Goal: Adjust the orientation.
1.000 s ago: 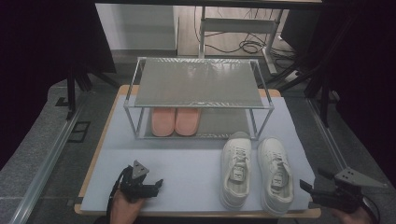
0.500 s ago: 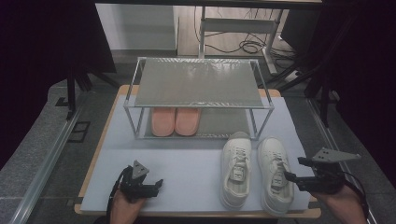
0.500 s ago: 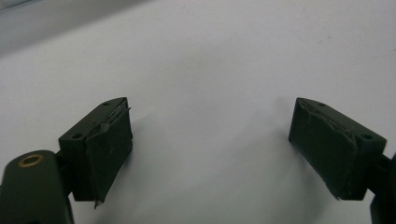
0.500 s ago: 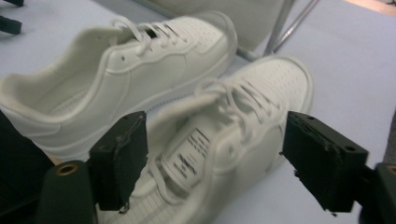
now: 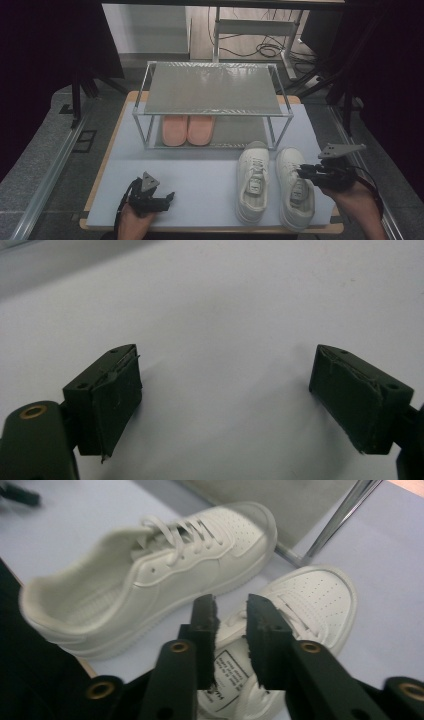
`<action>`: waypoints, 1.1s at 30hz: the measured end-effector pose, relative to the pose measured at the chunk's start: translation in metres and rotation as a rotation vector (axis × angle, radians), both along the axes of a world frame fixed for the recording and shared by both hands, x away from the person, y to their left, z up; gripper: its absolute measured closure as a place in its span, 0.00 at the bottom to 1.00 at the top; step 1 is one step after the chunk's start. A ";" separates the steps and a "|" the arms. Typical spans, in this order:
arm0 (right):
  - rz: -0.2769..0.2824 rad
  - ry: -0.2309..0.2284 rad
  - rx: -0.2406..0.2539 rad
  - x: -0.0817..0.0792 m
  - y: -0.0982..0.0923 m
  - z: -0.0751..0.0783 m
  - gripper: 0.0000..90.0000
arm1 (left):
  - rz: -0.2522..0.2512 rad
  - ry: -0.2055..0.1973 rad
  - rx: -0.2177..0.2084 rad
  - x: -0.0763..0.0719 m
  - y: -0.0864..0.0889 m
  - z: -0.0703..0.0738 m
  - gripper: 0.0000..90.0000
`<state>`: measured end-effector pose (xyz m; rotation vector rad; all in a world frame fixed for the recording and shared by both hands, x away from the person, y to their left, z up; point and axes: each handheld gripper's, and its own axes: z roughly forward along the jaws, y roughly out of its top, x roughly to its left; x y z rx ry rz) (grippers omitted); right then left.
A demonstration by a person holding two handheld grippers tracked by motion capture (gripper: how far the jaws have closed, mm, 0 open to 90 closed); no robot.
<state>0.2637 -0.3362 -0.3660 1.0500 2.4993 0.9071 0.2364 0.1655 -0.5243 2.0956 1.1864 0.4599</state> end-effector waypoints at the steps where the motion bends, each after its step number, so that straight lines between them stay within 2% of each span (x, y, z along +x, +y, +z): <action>1: 0.005 0.005 -0.008 0.003 0.002 -0.001 0.90 | 0.002 -0.001 -0.001 0.000 0.000 0.000 0.15; 5: 0.022 0.028 -0.061 0.017 0.014 -0.005 1.00 | 0.001 -0.002 -0.001 0.000 0.000 0.000 0.15; 14: 0.046 0.069 -0.132 0.046 0.036 -0.012 1.00 | 0.001 0.001 -0.002 0.000 0.000 0.000 0.15; 23: 0.067 0.112 -0.203 0.073 0.052 -0.027 1.00 | -0.001 0.003 0.000 0.000 0.000 0.000 0.15; 33: 0.031 0.170 -0.268 0.098 0.062 -0.047 1.00 | -0.001 0.003 0.000 0.000 0.000 0.000 0.15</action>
